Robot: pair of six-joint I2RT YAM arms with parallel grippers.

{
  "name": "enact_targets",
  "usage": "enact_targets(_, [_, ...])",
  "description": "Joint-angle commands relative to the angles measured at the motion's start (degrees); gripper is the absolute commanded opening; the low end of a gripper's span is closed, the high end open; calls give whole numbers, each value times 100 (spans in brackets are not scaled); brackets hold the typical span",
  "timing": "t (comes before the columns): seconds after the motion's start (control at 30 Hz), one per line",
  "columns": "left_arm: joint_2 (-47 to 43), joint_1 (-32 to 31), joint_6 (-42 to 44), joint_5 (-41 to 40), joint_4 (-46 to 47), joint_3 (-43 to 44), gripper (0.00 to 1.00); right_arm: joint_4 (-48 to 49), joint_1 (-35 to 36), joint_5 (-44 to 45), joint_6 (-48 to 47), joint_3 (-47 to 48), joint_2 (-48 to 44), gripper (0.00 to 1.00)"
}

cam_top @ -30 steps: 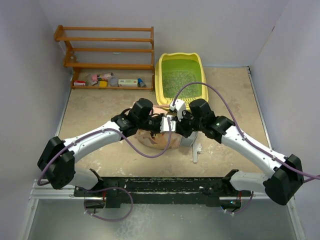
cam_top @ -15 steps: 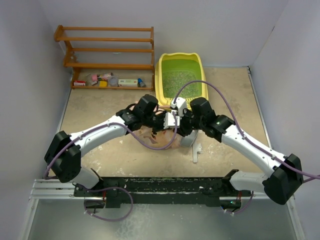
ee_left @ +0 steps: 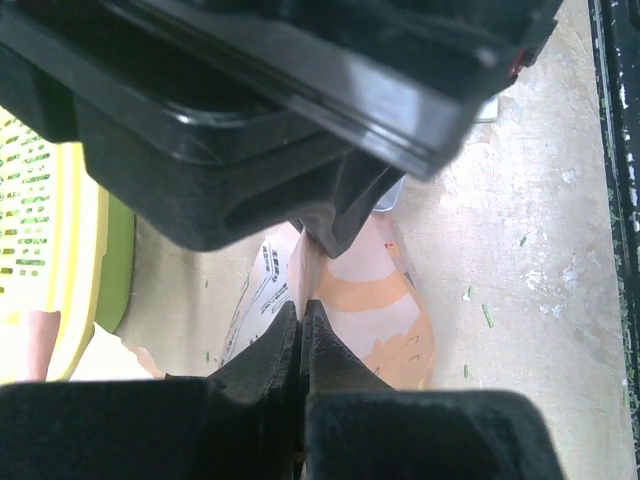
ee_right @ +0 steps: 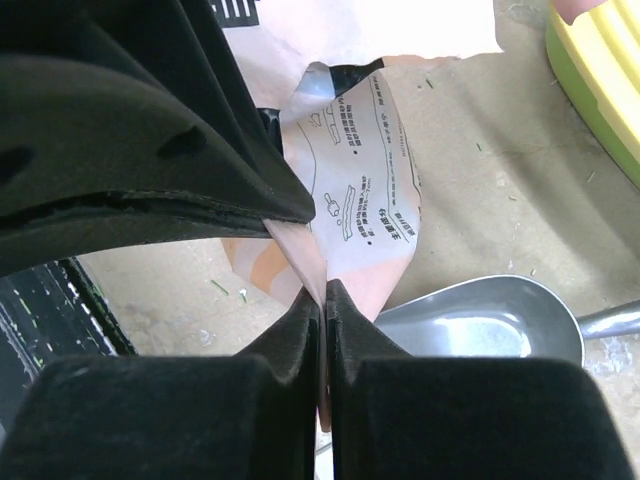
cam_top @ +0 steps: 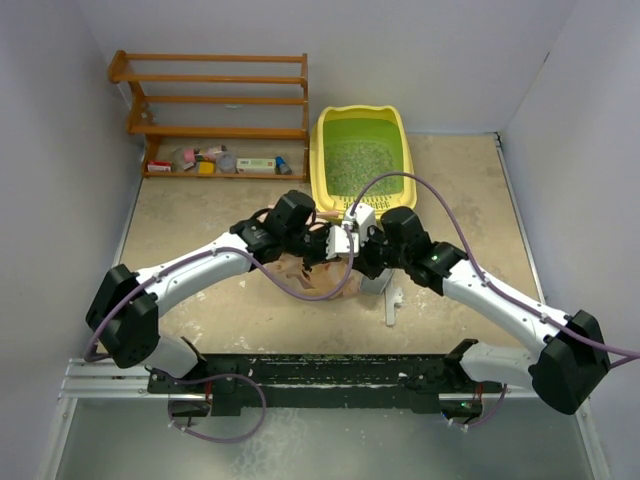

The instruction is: Fill the litter box with clean litter

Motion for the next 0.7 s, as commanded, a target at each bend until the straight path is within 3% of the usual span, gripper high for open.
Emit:
enact_targets(0.0, [-296,39,-122,-189,21,31,0,346,29,-12,182,-67,-43,0])
enact_targets(0.03, [-303,39,-141,-257,18,44,3,316,36,-28,179,-46,-28,0])
enact_targets(0.1, [-320,41,-185,-493,-38,62,26,373,29,-38,167,-50,-65,0])
enact_targets(0.23, [-570,49,7,-947,-504,76,36,416,30,-33,181,-53,-239,0])
enact_targets(0.33, [-1050,66,152,-1156,-309,-320,41,382,29,-39,130,-32,-332,0])
enact_targets(0.4, [-1385,74,212,-1423,107,-713,58,339,32,-48,89,-1,-372,0])
enact_targets(0.5, [-1697,84,394,-1583,528,-1093,69,256,34,-133,68,29,-427,0])
enact_targets(0.67, [-1640,236,685,-1822,679,-1087,73,203,30,-229,75,39,-506,0])
